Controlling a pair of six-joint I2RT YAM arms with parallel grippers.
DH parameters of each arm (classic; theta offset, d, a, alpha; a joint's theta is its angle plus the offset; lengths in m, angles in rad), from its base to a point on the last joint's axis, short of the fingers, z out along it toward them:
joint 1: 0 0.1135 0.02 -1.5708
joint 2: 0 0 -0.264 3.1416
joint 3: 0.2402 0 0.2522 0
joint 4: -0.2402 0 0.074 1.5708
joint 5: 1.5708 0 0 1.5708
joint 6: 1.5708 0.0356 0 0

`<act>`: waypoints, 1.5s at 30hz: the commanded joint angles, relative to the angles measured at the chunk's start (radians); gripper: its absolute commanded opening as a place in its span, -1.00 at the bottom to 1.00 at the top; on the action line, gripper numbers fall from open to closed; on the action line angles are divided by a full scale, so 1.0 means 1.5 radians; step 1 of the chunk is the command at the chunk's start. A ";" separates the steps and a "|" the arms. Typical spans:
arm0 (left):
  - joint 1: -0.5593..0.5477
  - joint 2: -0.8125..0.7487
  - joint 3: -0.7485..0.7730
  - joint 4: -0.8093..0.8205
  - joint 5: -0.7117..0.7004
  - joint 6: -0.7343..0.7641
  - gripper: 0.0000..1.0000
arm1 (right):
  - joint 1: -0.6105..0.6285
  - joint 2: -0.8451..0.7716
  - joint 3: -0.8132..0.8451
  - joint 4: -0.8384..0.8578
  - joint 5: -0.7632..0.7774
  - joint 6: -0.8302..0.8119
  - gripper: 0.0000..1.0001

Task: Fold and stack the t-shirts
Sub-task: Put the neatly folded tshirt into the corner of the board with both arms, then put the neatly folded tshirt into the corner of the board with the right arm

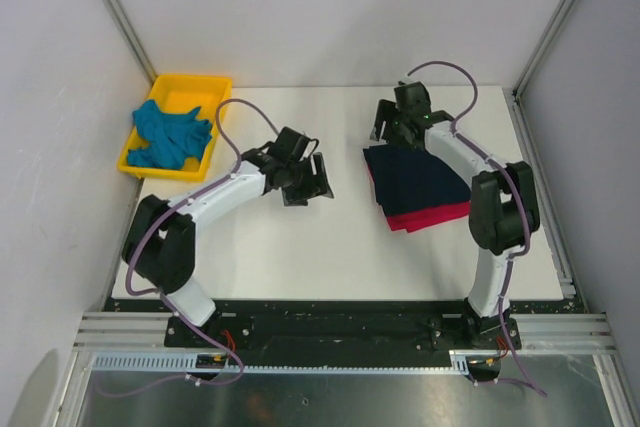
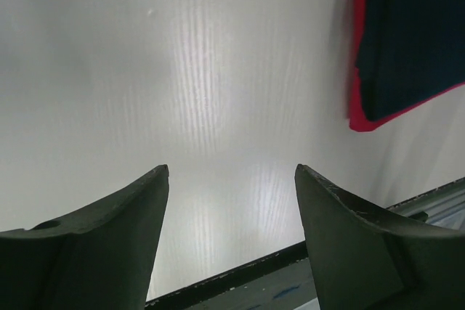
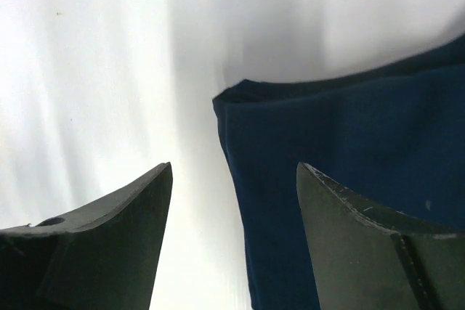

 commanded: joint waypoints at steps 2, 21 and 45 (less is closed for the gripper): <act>0.019 -0.045 -0.034 0.013 -0.010 0.027 0.50 | 0.011 0.062 0.035 0.047 0.010 0.036 0.46; 0.053 -0.061 -0.062 0.022 0.006 0.042 0.50 | 0.034 0.076 0.029 0.119 -0.003 0.039 0.46; 0.082 -0.055 -0.061 0.024 0.037 0.056 0.49 | 0.046 0.217 0.098 0.099 0.016 0.060 0.46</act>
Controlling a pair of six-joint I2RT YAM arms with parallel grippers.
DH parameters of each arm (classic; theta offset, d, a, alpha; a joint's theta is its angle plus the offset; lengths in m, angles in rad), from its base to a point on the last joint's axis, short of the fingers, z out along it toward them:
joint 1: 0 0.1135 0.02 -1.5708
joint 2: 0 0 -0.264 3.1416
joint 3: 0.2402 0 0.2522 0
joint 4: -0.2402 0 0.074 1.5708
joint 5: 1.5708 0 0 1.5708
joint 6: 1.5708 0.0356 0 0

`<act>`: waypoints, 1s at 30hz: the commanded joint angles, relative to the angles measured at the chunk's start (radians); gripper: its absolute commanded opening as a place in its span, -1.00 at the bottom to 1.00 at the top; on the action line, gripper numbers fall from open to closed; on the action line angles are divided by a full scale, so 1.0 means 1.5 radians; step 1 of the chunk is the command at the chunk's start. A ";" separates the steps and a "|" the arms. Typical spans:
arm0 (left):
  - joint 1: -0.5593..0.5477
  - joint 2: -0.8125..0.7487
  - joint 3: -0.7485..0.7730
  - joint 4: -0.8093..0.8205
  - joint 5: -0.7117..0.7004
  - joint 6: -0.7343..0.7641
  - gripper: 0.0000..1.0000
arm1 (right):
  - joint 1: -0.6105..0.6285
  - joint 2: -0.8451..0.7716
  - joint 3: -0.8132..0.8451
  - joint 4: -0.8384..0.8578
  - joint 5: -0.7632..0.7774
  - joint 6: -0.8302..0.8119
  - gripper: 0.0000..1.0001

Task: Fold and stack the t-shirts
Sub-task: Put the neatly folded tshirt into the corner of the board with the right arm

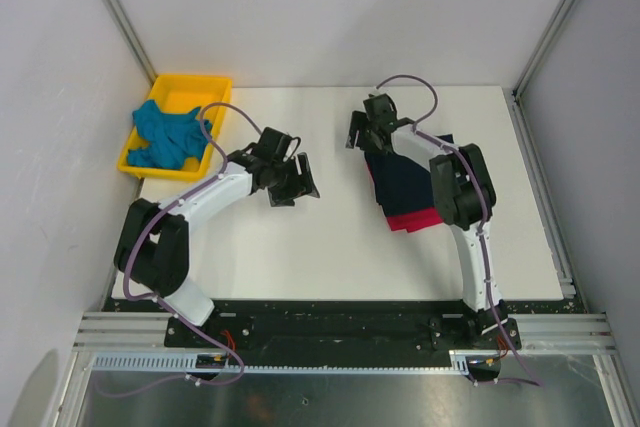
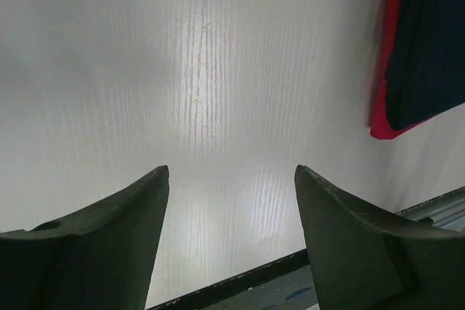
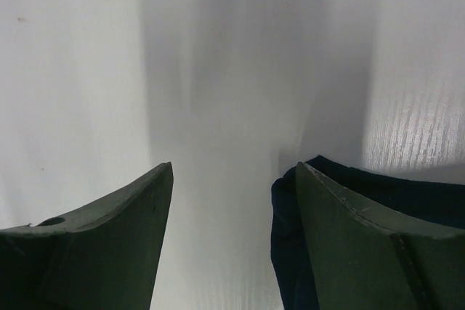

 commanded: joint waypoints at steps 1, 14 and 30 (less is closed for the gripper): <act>0.005 -0.024 -0.002 0.014 0.013 0.016 0.49 | -0.016 -0.051 -0.078 0.027 0.022 0.048 0.46; 0.005 -0.032 -0.012 0.018 0.021 0.005 0.49 | -0.075 -0.181 -0.301 0.065 0.016 0.103 0.45; 0.005 -0.057 -0.049 0.026 0.017 0.000 0.49 | -0.175 -0.370 -0.513 0.090 0.002 0.098 0.45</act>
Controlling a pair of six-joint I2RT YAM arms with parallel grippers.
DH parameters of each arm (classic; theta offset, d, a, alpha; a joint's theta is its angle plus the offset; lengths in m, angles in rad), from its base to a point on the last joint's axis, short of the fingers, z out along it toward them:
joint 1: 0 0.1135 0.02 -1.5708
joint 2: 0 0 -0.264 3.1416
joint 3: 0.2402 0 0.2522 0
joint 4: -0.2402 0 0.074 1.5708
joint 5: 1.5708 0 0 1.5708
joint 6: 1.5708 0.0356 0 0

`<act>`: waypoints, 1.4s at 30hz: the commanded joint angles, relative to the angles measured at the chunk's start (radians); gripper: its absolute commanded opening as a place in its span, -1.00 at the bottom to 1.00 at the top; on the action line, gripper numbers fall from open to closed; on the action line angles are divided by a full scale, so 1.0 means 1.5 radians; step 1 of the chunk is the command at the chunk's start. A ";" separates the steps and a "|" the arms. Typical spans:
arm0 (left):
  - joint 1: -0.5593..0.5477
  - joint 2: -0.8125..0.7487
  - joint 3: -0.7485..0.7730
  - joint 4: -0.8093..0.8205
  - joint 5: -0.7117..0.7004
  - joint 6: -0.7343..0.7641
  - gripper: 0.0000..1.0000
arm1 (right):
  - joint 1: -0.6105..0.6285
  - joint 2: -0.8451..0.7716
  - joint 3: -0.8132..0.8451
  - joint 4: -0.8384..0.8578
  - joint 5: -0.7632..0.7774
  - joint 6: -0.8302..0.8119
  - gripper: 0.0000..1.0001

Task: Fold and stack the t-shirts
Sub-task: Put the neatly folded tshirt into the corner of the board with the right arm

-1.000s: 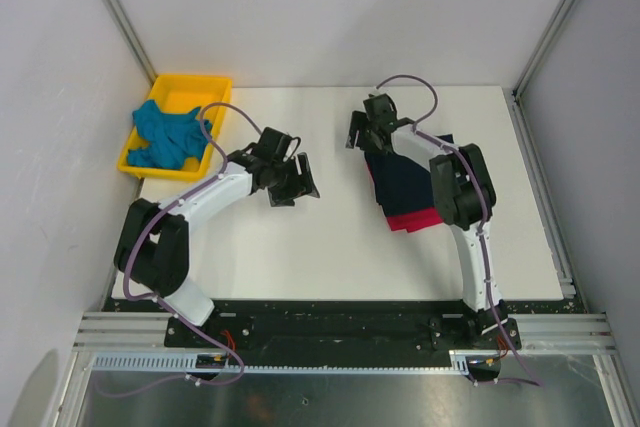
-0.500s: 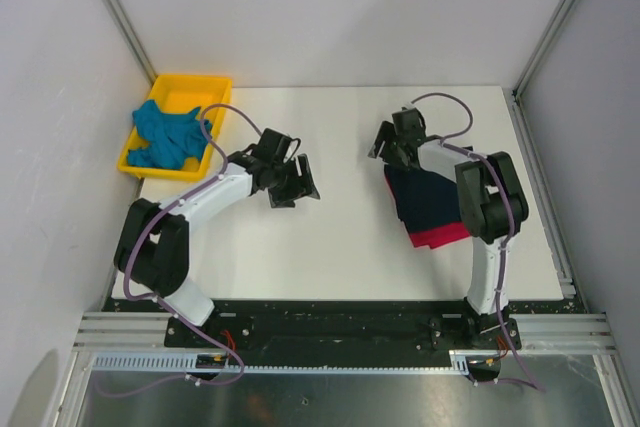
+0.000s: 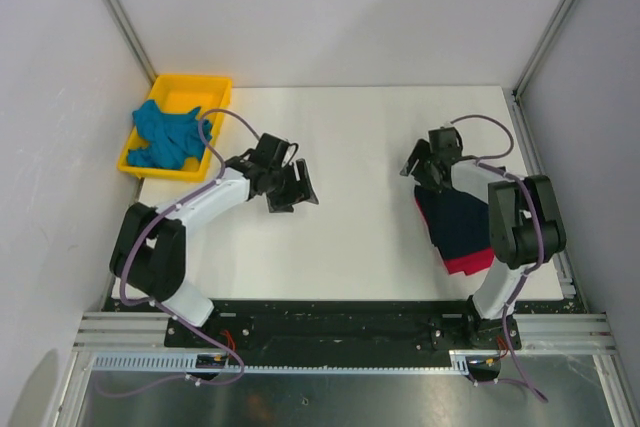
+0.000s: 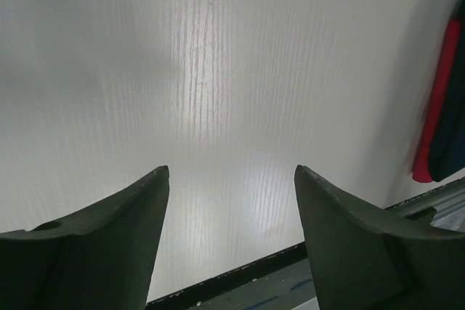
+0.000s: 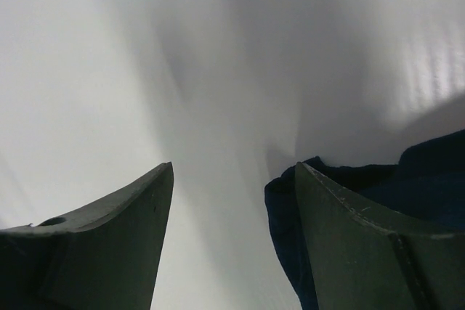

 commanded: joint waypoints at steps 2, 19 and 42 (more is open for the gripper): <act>0.005 -0.045 -0.018 0.017 0.000 0.000 0.49 | -0.047 -0.056 -0.049 -0.012 0.002 -0.004 0.45; 0.005 -0.108 -0.048 0.017 -0.014 0.005 0.52 | -0.126 -0.083 -0.007 -0.010 -0.054 -0.017 0.46; 0.006 -0.362 -0.136 0.011 -0.153 0.183 0.99 | 0.255 -0.417 0.008 -0.264 0.154 0.063 0.80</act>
